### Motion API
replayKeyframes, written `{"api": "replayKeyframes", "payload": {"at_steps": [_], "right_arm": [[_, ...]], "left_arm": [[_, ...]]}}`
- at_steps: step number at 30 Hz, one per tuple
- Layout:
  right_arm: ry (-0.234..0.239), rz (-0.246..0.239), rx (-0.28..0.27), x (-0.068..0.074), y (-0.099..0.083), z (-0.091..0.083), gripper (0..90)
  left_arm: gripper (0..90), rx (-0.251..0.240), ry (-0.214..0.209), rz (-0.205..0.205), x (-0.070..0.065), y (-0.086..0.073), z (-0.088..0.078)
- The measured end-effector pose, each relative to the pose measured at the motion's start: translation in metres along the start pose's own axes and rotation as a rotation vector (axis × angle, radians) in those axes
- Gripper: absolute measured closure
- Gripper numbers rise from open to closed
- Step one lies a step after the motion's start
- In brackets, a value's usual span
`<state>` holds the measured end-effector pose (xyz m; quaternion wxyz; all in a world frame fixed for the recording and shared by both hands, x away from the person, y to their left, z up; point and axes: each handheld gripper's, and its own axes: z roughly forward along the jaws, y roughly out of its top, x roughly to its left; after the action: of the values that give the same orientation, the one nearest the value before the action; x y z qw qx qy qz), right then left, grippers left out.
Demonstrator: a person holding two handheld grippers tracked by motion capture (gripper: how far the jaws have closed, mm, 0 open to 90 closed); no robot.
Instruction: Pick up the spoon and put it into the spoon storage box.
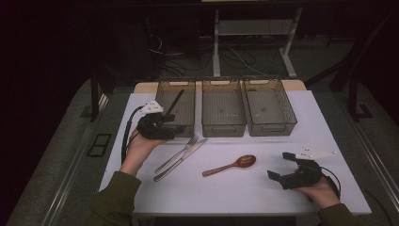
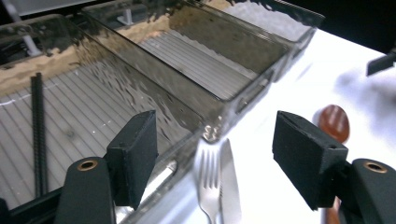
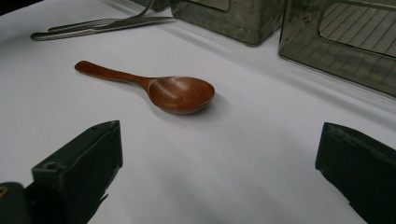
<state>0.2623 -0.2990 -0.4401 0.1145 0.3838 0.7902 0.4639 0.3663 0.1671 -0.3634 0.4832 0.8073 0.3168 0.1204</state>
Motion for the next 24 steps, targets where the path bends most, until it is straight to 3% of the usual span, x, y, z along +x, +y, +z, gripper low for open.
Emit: {"api": "replayKeyframes", "payload": {"at_steps": [13, 24], "right_arm": [[-0.007, -0.001, 0.000, 0.001, -0.002, -0.003, 0.2], [0.002, -0.005, 0.004, 0.002, -0.001, -0.004, 0.2]], "left_arm": [[24.4, -0.005, -0.039, 0.032, -0.031, -0.030, -0.011], [18.3, -0.007, -0.075, 0.048, -0.047, -0.061, -0.017]]}}
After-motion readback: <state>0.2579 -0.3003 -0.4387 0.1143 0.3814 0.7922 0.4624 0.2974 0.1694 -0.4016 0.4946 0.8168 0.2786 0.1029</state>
